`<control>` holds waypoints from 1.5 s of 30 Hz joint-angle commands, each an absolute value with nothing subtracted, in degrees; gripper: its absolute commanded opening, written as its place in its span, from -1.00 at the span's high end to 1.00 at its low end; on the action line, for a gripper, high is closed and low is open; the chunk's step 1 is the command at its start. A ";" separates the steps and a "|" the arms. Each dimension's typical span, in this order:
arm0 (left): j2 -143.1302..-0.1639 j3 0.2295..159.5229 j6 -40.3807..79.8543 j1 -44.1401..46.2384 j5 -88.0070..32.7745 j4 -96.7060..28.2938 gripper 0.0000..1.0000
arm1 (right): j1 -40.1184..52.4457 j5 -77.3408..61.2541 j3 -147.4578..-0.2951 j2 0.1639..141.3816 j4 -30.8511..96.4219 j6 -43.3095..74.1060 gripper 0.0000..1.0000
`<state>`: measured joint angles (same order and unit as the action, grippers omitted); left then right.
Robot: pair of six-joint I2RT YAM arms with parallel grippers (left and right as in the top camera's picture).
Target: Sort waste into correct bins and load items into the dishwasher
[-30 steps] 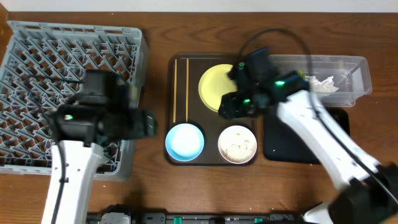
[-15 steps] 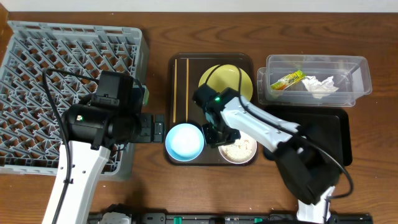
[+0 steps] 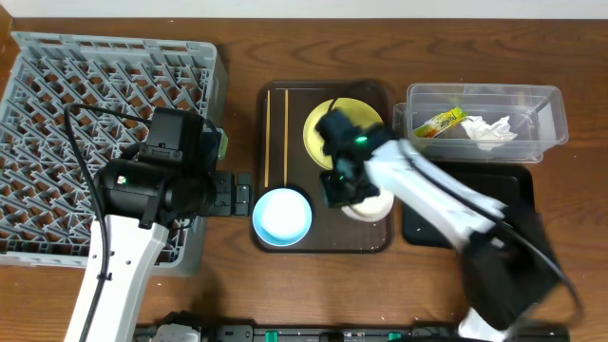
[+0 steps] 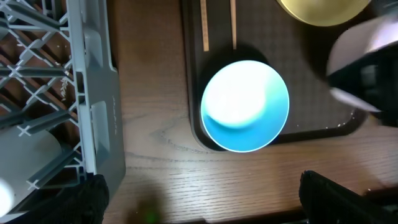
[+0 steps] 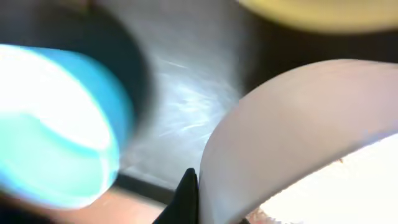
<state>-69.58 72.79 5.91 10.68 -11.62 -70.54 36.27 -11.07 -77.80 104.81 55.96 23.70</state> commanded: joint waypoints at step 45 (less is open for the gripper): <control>-69.60 73.32 5.15 10.85 -10.90 -70.72 -0.96 | -25.74 -84.51 -41.56 84.27 57.14 -46.52 0.98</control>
<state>-69.60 72.79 5.91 10.68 -11.62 -70.52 -25.43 -79.00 -41.76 84.42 56.25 -42.11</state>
